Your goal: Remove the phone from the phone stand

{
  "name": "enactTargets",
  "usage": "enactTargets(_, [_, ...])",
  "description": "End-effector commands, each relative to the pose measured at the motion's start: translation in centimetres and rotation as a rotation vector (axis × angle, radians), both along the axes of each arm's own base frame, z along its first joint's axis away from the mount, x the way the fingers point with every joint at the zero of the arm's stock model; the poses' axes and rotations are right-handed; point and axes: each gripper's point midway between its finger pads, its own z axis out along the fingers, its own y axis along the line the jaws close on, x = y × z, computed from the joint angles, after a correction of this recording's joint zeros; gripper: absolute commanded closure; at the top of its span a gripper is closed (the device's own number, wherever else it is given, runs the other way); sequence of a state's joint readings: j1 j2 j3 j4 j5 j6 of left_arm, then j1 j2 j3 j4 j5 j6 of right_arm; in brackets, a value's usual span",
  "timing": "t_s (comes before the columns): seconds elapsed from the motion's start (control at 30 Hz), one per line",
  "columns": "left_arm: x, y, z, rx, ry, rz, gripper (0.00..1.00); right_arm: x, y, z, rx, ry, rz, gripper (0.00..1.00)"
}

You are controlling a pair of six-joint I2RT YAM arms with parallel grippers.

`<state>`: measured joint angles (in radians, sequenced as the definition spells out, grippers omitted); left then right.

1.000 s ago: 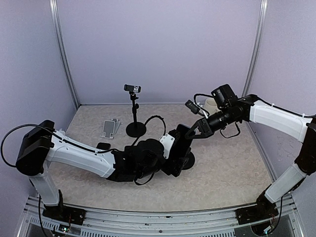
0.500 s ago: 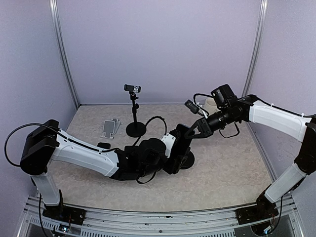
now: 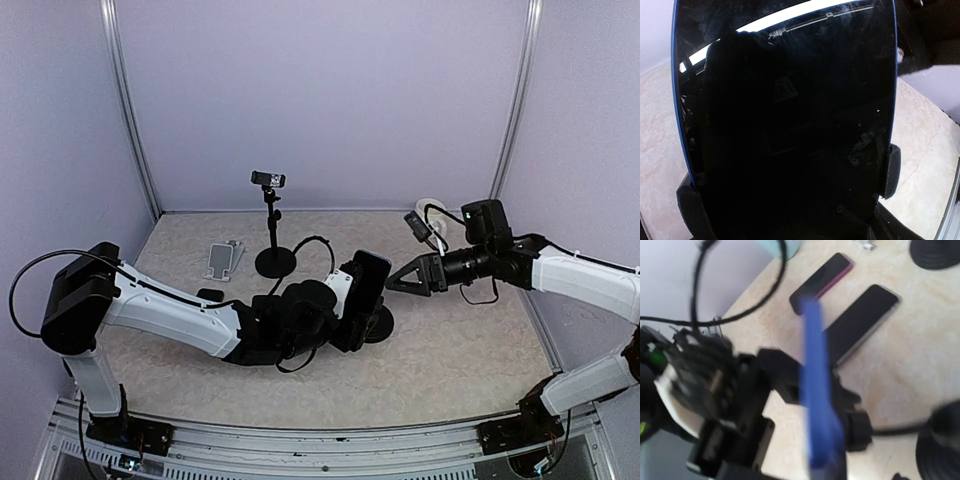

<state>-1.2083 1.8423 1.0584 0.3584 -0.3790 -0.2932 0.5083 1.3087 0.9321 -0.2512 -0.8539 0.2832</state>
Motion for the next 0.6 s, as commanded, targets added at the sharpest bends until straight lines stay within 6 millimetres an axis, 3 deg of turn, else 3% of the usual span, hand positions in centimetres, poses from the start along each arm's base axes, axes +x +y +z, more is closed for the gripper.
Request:
enactTargets(0.0, [0.8, 0.2, 0.8, -0.019, -0.026, 0.045, 0.52, -0.3, -0.6, -0.6, 0.126, 0.079, -0.083, 0.22])
enactTargets(0.17, [0.8, 0.2, 1.0, -0.030, -0.028, 0.047, 0.55, -1.0, -0.7, -2.4, 0.160, 0.120, -0.110, 0.25])
enactTargets(0.57, [0.7, -0.2, 0.8, -0.031, -0.023, 0.031, 0.59, -0.5, 1.0, -3.1, 0.198, 0.123, -0.084, 0.36])
